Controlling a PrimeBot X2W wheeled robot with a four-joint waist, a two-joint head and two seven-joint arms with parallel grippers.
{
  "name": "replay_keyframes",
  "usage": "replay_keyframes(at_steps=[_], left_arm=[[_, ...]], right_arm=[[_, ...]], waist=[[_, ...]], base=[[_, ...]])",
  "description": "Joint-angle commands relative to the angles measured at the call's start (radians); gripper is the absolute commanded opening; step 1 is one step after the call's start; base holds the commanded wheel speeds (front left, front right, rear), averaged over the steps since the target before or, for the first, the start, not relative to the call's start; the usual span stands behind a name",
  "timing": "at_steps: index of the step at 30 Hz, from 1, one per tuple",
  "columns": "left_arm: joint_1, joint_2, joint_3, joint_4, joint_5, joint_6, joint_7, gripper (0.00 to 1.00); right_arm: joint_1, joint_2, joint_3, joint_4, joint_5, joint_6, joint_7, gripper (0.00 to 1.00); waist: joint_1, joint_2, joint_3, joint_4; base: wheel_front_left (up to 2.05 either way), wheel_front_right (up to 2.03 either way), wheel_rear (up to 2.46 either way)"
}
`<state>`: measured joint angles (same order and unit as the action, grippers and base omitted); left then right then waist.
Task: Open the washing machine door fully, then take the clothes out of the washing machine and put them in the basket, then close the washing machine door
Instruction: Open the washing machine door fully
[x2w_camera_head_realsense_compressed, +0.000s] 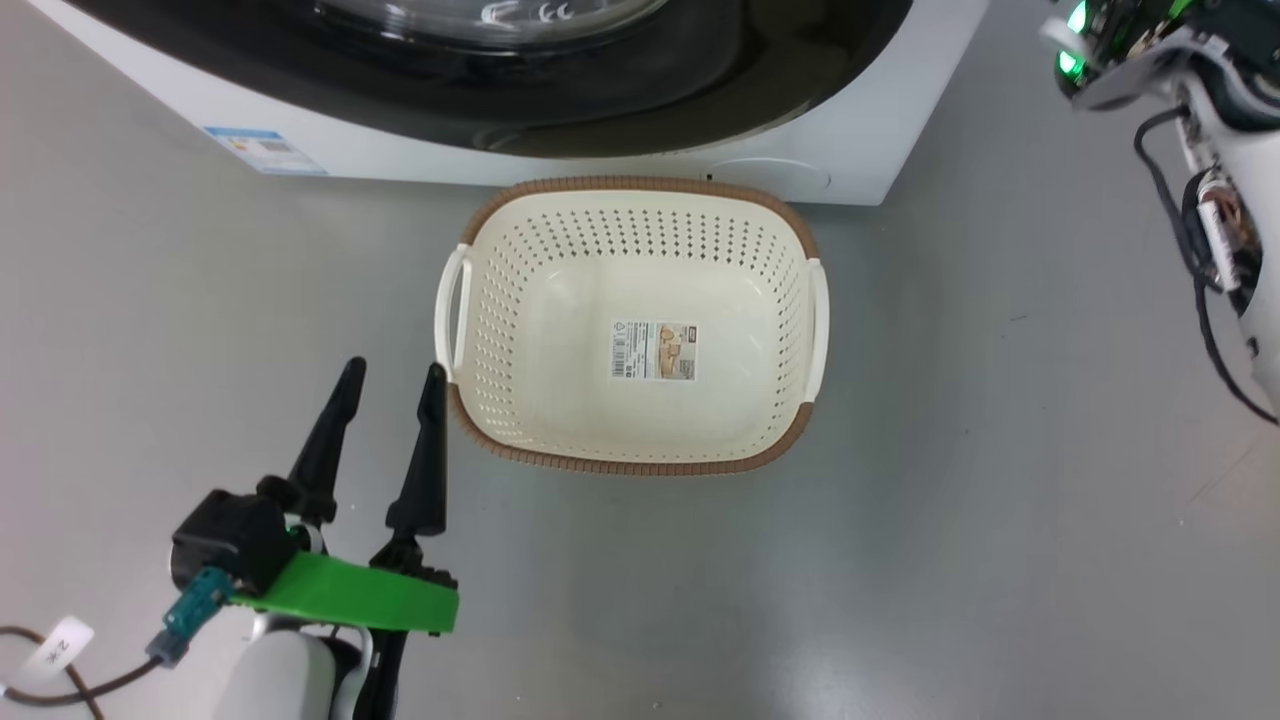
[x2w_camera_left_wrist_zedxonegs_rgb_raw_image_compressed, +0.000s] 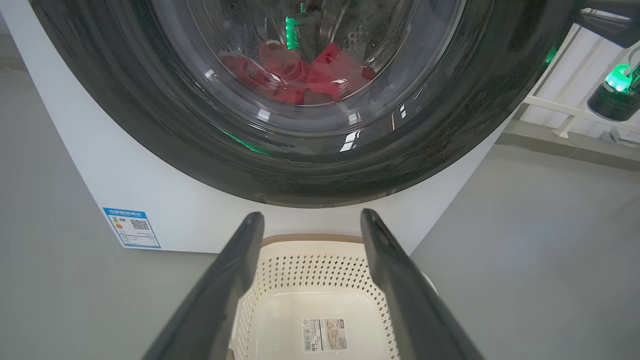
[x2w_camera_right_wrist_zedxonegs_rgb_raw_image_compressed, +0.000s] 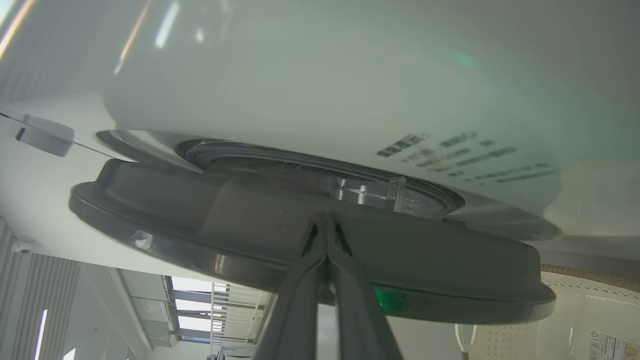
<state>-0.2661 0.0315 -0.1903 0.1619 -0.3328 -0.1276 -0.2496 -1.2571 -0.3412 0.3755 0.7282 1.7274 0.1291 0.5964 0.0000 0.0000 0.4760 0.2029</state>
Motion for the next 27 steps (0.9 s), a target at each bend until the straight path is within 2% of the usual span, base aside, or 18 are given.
replay_keyframes(at_steps=[1,15,27], left_arm=[[-0.026,0.019,0.026,-0.026,-0.006,-0.003,-0.012,1.00],[-0.044,0.019,0.012,-0.023,-0.019,-0.003,-0.012,1.00],[-0.002,0.019,0.013,-0.007,-0.011,-0.003,-0.012,1.00]], right_arm=[[-0.024,0.023,-0.001,-0.018,-0.001,0.002,0.011,0.00],[-0.050,0.043,-0.013,0.003,-0.031,0.002,0.057,0.00],[0.102,0.054,-0.006,-0.068,-0.051,0.002,0.112,0.00]], waist=[[0.0000,0.0000,0.014,0.010],[0.0000,0.0000,0.028,0.025],[0.0000,0.0000,-0.057,0.013]], base=[[0.00,0.00,0.00],[0.00,0.00,0.00],[0.00,0.00,0.00]])
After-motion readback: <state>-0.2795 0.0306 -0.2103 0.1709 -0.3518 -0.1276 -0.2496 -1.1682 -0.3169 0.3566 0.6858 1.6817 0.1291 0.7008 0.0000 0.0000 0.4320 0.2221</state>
